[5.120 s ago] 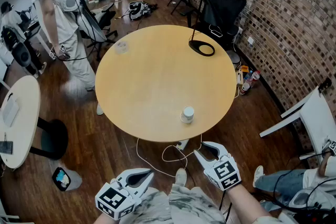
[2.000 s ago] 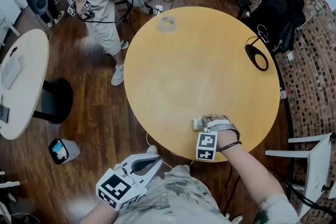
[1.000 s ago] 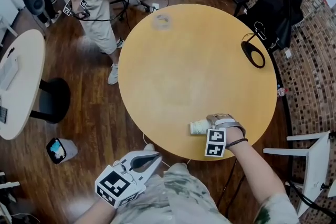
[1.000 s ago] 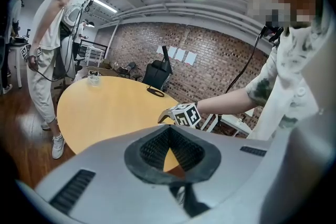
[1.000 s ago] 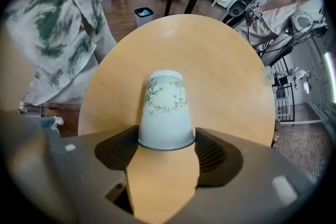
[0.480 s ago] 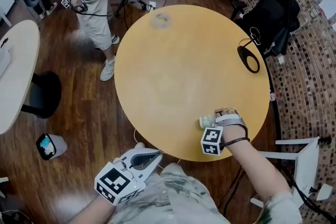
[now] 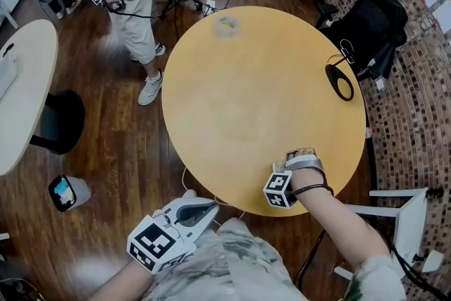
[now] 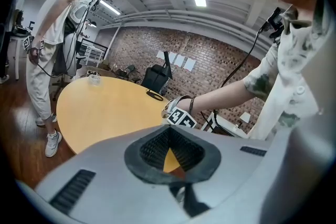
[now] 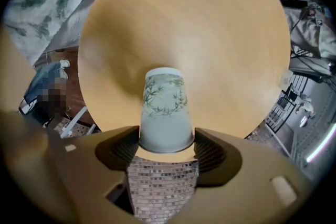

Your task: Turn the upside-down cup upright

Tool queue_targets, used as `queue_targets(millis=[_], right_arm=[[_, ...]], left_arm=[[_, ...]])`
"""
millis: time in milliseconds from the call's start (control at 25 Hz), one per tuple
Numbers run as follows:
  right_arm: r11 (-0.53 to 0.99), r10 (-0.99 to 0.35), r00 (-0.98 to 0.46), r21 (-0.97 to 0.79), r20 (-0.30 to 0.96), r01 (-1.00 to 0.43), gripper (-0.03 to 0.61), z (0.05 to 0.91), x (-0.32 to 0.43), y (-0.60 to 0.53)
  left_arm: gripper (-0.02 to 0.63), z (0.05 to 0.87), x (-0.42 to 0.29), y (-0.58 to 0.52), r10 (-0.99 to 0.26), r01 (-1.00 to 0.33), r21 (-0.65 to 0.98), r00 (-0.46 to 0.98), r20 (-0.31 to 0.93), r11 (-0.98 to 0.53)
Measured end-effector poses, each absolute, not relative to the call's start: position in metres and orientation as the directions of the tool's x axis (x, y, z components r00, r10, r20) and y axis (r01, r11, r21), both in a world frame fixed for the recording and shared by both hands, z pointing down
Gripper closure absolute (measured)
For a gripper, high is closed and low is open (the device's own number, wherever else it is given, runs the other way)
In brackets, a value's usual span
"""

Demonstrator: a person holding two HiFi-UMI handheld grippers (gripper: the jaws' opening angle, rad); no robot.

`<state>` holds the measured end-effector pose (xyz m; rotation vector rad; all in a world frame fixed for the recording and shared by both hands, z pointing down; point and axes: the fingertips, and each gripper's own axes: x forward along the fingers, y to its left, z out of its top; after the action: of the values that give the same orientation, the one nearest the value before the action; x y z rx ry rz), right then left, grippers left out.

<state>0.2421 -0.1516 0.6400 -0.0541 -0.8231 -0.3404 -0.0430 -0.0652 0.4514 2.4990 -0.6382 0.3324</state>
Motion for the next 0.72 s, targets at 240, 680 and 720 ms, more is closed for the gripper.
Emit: queue_targets(millis=[240,680,720], right_arm=[[0.954,-0.249,0.581,0.095,0.775,0.283,0.25,0.65,0.229,-0.144],[0.955,-0.269,0.737,0.074,0.619,0.286,0.256,0.63,0.274,-0.154],[0.957,-0.263,0.756,0.065,0.599,0.281,0.258,0.628,0.279,-0.153]], left_arm=[[0.606,0.452,-0.046,-0.064,-0.358,-0.498,0.45,0.86,0.363,-0.741],[0.606,0.456,-0.044,-0.067,-0.33,-0.469,0.46,0.876,0.352,-0.754],[0.606,0.456,-0.044,-0.067,-0.328,-0.467,0.461,0.877,0.35,-0.755]])
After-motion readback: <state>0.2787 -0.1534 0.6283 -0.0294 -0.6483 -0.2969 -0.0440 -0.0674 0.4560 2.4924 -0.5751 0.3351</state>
